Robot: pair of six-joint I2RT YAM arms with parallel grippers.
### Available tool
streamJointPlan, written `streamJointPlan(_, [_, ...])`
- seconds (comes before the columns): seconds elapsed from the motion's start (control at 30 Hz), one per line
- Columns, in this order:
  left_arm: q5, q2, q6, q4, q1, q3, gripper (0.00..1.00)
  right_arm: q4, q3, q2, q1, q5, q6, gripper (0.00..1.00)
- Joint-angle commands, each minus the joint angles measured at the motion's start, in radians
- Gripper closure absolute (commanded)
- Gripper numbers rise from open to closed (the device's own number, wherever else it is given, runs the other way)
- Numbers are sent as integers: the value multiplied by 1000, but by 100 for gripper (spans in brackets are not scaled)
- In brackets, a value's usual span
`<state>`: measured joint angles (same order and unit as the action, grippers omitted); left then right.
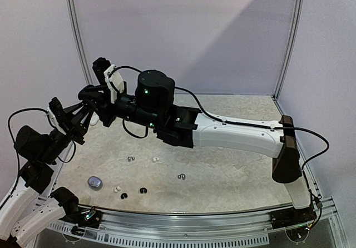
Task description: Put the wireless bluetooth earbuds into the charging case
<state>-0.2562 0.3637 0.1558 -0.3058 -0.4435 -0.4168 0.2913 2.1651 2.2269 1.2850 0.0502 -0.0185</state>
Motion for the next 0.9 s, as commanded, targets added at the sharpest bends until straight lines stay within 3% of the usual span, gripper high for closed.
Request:
streamJointPlan(0.0, [-9,-13,-16,-19,-17,-8,100,-11,-15,32,1,-42,8,100])
streamJointPlan(0.63, [10,-31,-30,12,-17,-16,100,-39,-14,64,2,-148,61,100])
streamJointPlan(0.87, [20,-31,-37,28,-17,-20,100,-52,-14,81,2,-149,48,81])
